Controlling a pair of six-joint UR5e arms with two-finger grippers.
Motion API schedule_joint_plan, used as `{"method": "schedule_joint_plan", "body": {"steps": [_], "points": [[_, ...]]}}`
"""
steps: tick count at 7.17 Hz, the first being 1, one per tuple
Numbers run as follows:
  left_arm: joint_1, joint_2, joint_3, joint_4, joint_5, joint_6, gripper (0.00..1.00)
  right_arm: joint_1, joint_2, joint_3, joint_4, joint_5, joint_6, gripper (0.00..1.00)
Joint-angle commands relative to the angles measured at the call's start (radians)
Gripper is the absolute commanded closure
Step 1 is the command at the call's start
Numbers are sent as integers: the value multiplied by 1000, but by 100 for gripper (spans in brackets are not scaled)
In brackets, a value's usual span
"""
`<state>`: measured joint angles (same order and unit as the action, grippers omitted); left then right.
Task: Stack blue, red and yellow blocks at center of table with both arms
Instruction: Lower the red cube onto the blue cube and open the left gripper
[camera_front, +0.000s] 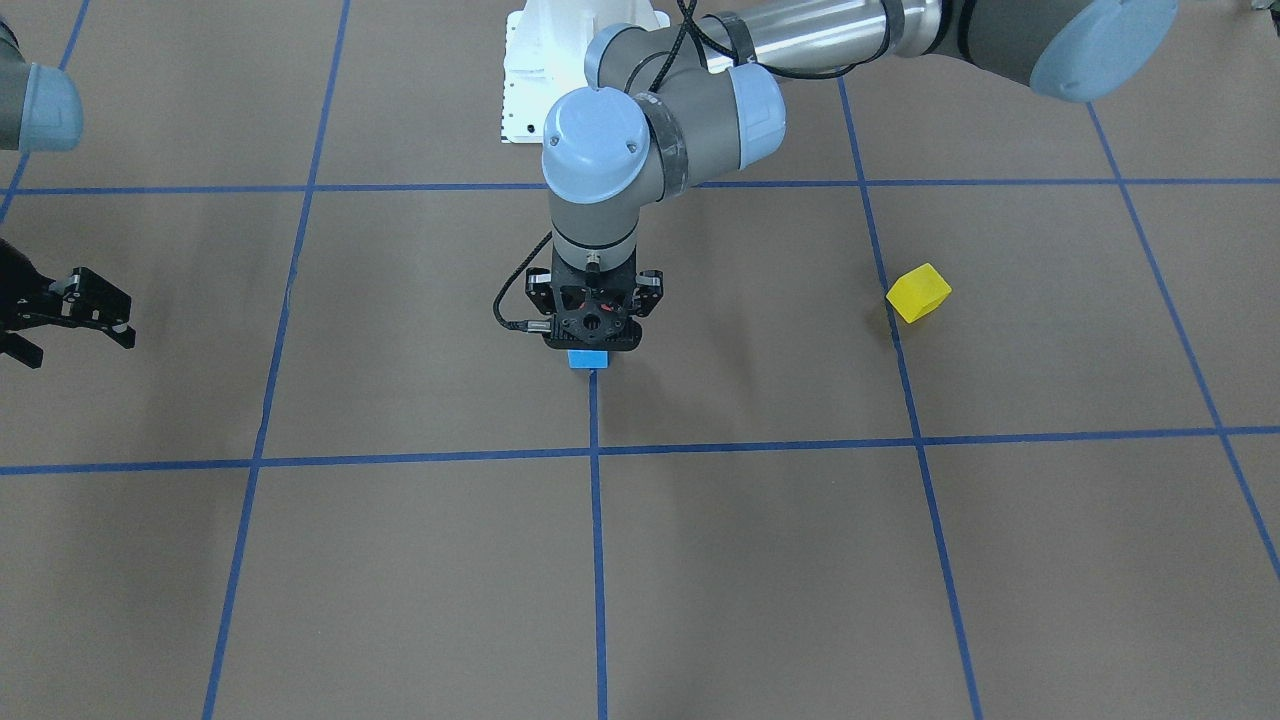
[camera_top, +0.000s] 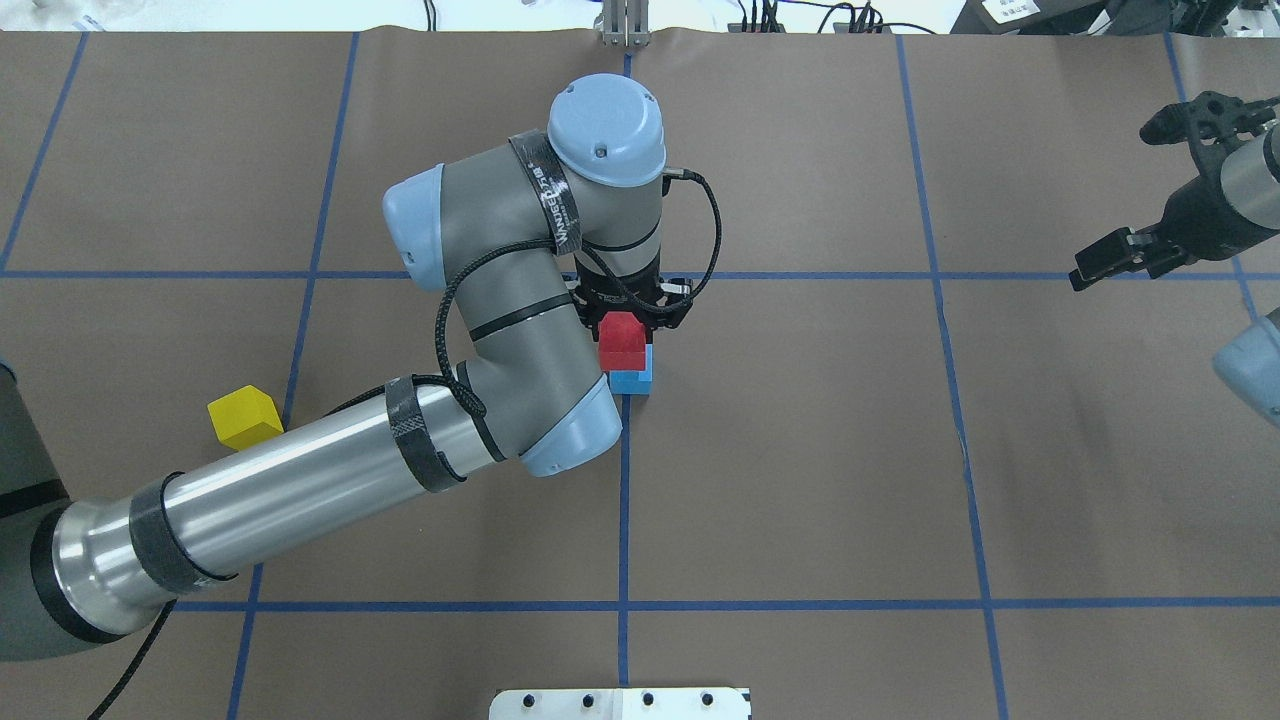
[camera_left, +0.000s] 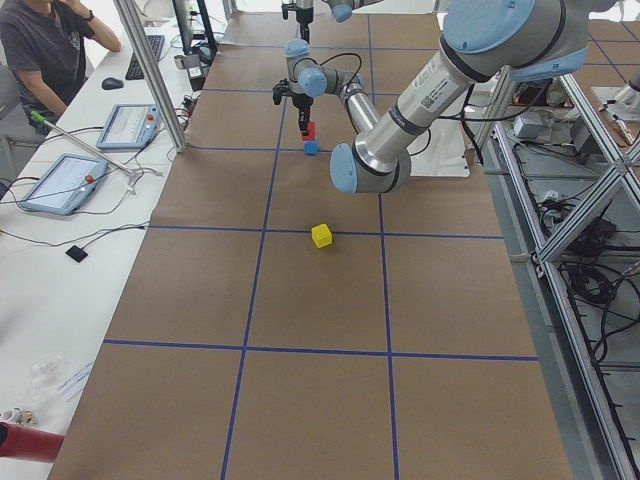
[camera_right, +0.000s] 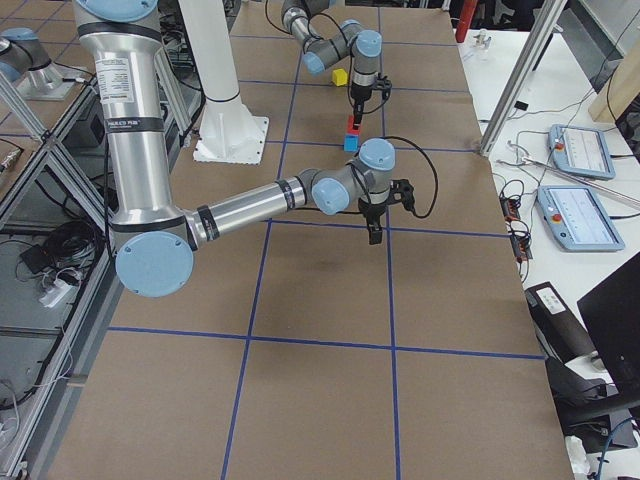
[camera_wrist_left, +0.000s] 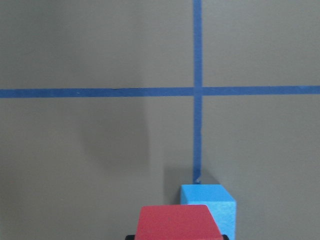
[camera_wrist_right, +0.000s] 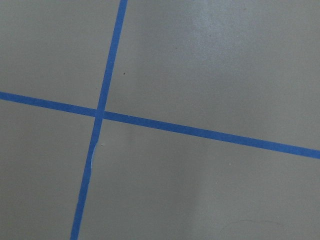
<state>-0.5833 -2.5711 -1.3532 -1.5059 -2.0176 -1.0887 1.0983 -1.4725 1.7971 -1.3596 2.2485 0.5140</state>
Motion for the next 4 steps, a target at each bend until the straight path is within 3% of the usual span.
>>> {"method": "schedule_joint_plan", "body": {"steps": [1, 4], "points": [[7, -3, 11, -11, 10, 4, 100, 0, -2, 1, 1, -1, 0, 0], [16, -6, 22, -13, 36, 7, 100, 0, -2, 2, 1, 0, 0, 0]]}}
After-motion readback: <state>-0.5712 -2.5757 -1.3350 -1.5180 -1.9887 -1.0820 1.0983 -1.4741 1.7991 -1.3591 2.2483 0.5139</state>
